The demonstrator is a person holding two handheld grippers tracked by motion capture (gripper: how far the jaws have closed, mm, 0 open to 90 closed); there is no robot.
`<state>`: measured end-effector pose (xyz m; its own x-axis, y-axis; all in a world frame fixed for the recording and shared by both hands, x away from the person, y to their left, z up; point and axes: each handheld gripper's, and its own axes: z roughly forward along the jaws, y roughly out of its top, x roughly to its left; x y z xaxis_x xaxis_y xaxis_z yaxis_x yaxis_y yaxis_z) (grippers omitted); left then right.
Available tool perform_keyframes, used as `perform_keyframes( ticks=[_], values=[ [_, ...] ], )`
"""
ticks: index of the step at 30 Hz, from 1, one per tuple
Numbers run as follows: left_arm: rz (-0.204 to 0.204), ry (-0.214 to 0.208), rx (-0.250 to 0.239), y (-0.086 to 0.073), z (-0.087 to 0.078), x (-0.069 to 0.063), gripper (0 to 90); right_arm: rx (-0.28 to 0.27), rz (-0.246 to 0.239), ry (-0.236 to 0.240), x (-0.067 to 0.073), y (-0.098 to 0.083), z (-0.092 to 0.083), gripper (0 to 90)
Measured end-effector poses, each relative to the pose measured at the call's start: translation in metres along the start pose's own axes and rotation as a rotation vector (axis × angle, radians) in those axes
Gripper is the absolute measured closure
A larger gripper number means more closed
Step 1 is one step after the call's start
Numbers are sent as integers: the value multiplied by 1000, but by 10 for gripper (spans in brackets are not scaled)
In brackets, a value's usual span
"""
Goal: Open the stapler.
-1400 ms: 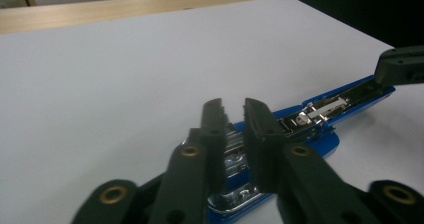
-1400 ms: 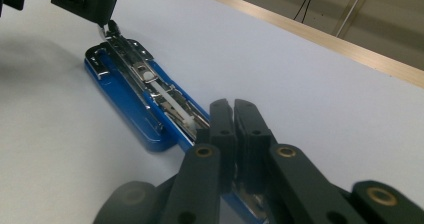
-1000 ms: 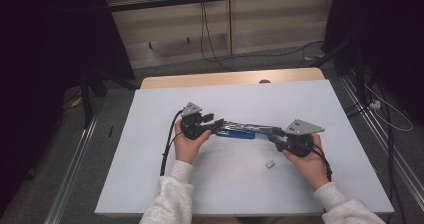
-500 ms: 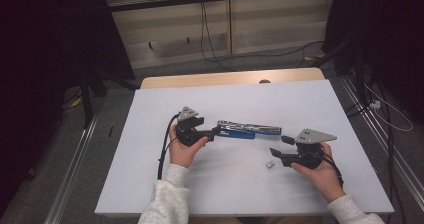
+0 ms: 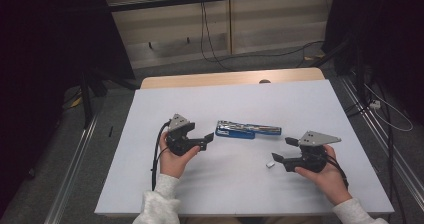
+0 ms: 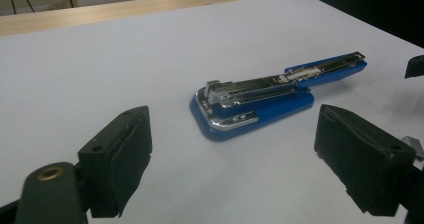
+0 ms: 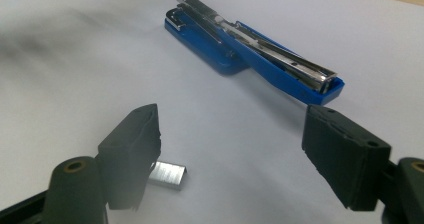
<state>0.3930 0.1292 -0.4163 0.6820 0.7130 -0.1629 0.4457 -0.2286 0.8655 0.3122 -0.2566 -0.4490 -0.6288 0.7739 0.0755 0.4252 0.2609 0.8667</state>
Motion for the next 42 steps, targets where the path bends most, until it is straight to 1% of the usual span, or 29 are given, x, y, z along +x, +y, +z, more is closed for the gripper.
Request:
perform_keyframes(
  ticks=[1, 3, 5, 8, 9, 11, 15, 16, 20, 22, 24, 26, 27, 29, 33, 34, 37, 38, 42],
  values=[
    [5, 1, 7, -1, -2, 1, 154, 0, 2, -2, -1, 0, -1, 220],
    [-2, 12, 12, -5, -6, 3, 151, 8, 7, -1, -2, -1, -2, 199],
    [-4, 13, 11, -8, -10, 4, 147, 16, 9, 8, -2, -2, -2, 192],
    [-5, 18, 10, -11, -16, 4, 146, 26, -4, 24, -2, -3, -2, 181],
    [-1, 19, 13, -12, -17, 4, 146, 25, -10, 22, -1, -3, -2, 181],
    [0, 20, 14, -14, -20, 4, 145, 26, -12, 37, -2, -2, -2, 173],
    [-15, 15, 12, -20, -26, 4, 145, 31, -10, 52, -2, -2, -2, 153],
    [-9, 20, 18, -22, -27, 4, 144, 33, -12, 56, -3, -2, -2, 152],
    [-4, 27, 17, -25, -33, 5, 141, 47, -16, 85, -5, -2, -3, 137],
    [-10, 27, 9, -26, -36, 5, 141, 53, -20, 98, -5, -2, -2, 128],
    [-8, 32, 2, -26, -38, 5, 141, 59, -21, 107, -5, -2, -2, 125],
    [-12, 25, -2, -27, -40, 5, 139, 64, -28, 113, -5, -2, -1, 125],
    [-4, 29, -3, -27, -41, 5, 136, 64, -33, 116, -5, -2, -1, 124],
    [-6, 29, -3, -28, -42, 5, 124, 65, -37, 121, -4, -2, 0, 120],
    [-1, 15, -1, -30, -43, 5, 112, 66, -45, 127, -4, -2, 1, 113],
    [-5, 8, -2, -30, -44, 5, 107, 64, -49, 130, -4, -2, 1, 112],
    [-11, 1, 0, -32, -45, 6, 107, 59, -48, 127, -4, -2, 1, 70],
    [-18, -2, -7, -32, -45, 6, 107, 60, -47, 126, -4, -2, 1, 74],
    [-12, 2, -5, -32, -49, 7, 106, 63, -51, 133, -5, -1, 0, 82]
  ],
)
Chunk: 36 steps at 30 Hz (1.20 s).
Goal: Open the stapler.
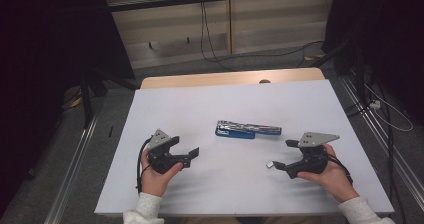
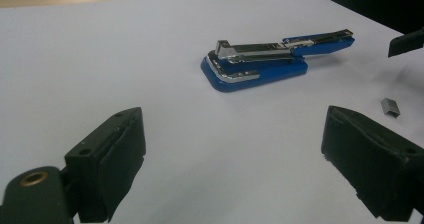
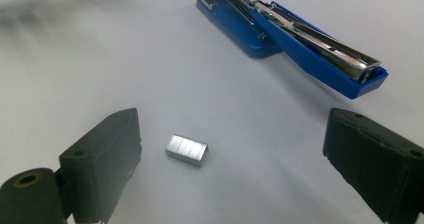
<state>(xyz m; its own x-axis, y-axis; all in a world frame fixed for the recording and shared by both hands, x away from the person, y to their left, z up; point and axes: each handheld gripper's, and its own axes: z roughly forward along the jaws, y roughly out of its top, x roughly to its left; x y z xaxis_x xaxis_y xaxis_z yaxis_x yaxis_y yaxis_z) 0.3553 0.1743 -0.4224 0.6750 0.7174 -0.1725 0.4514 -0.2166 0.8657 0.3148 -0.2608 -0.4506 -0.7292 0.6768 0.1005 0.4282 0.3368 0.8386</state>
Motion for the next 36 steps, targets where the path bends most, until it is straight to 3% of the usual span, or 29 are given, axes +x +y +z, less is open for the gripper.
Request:
perform_keyframes(
  ticks=[8, 15, 18, 36],
  values=[
    [-3, 8, -3, -2, -4, 2, 107, 17, -17, 18, 2, 1, 3, 105],
    [-4, 7, -2, -3, -3, 2, 110, 41, -41, 35, 3, 3, 5, 193],
    [-6, 9, 2, -3, -2, 2, 111, 76, -44, 43, 3, 1, 7, 256],
    [2, 7, 2, -3, -2, 2, 112, 125, -124, 78, 6, 1, 10, 427]
  ],
)
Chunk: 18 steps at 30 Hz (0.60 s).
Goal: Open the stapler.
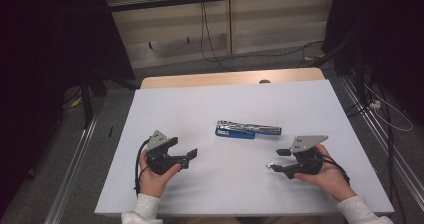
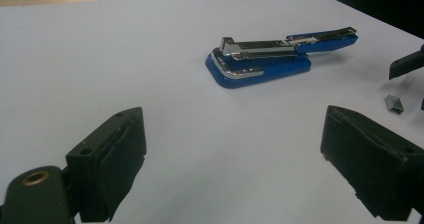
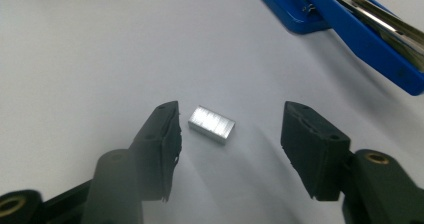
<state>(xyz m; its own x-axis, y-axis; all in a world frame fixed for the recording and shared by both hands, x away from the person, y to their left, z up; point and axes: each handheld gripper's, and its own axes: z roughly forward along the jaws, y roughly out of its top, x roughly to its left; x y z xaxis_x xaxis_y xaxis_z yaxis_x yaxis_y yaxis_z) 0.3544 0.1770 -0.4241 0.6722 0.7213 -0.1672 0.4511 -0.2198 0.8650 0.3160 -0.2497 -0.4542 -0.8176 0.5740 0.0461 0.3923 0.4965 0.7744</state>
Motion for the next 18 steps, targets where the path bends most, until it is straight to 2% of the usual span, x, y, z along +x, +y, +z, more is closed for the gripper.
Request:
perform_keyframes(
  ticks=[6, 11, 14, 18],
  values=[
    [5, 0, 3, 0, 1, 0, 112, 16, -25, 3, 0, 1, 5, 484],
    [3, -2, 5, 0, 2, -1, 112, 18, -34, 18, -1, 2, 11, 494],
    [0, -2, 1, 0, 2, -1, 112, 26, -56, 28, 0, 3, 14, 525],
    [0, 1, 3, 0, 1, -1, 112, 34, -62, 45, 1, 2, 16, 569]
  ],
)
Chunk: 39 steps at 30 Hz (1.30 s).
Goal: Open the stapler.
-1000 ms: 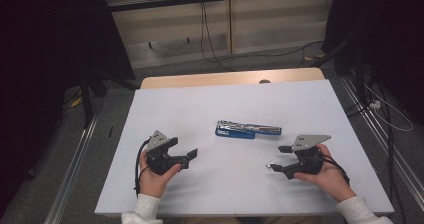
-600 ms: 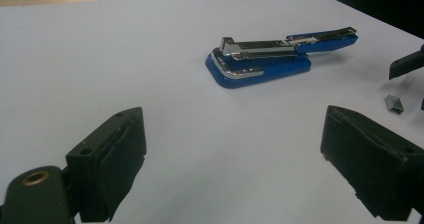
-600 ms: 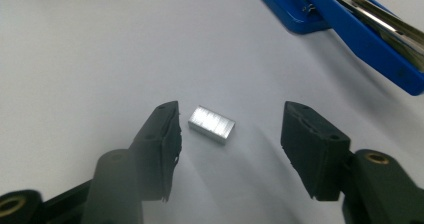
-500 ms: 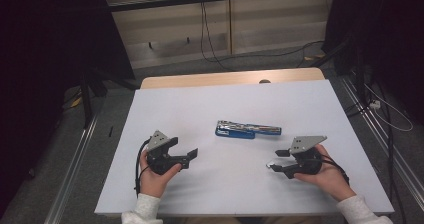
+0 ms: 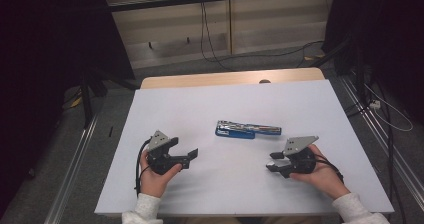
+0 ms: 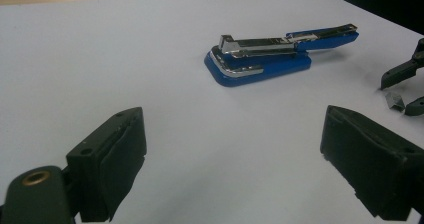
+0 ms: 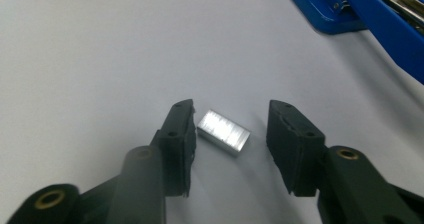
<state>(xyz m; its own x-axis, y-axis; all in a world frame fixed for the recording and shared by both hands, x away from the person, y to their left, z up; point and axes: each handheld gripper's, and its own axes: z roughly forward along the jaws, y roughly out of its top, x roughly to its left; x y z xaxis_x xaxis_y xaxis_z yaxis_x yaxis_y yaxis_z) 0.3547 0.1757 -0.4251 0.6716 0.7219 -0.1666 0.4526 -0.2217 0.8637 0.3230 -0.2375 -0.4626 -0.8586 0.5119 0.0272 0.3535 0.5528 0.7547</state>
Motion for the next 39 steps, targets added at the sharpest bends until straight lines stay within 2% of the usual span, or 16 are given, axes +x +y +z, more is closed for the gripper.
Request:
perform_keyframes(
  ticks=[8, 10, 18, 21, 26, 28, 32, 39],
  values=[
    [6, 0, 4, 0, 0, 0, 112, 4, -23, 22, 2, 1, -1, 700],
    [7, 2, 4, 0, 0, 0, 113, 5, -10, 20, 3, 0, -2, 687],
    [4, 6, 1, 0, 0, 0, 115, 13, -35, 43, 5, -1, -4, 774],
    [2, 5, 0, 0, 0, 0, 115, 10, -32, 47, 6, 0, -3, 716],
    [4, 7, 2, 0, 0, 0, 115, 6, -38, 46, 7, 2, 0, 669],
    [4, 6, 0, 0, 0, 0, 115, 8, -39, 50, 7, 3, 1, 680],
    [10, 5, 1, 0, -1, 1, 115, 11, -35, 72, 8, 3, 2, 778],
    [7, 4, -4, 0, -2, 2, 115, 16, -18, 67, 8, 4, 2, 791]
  ],
)
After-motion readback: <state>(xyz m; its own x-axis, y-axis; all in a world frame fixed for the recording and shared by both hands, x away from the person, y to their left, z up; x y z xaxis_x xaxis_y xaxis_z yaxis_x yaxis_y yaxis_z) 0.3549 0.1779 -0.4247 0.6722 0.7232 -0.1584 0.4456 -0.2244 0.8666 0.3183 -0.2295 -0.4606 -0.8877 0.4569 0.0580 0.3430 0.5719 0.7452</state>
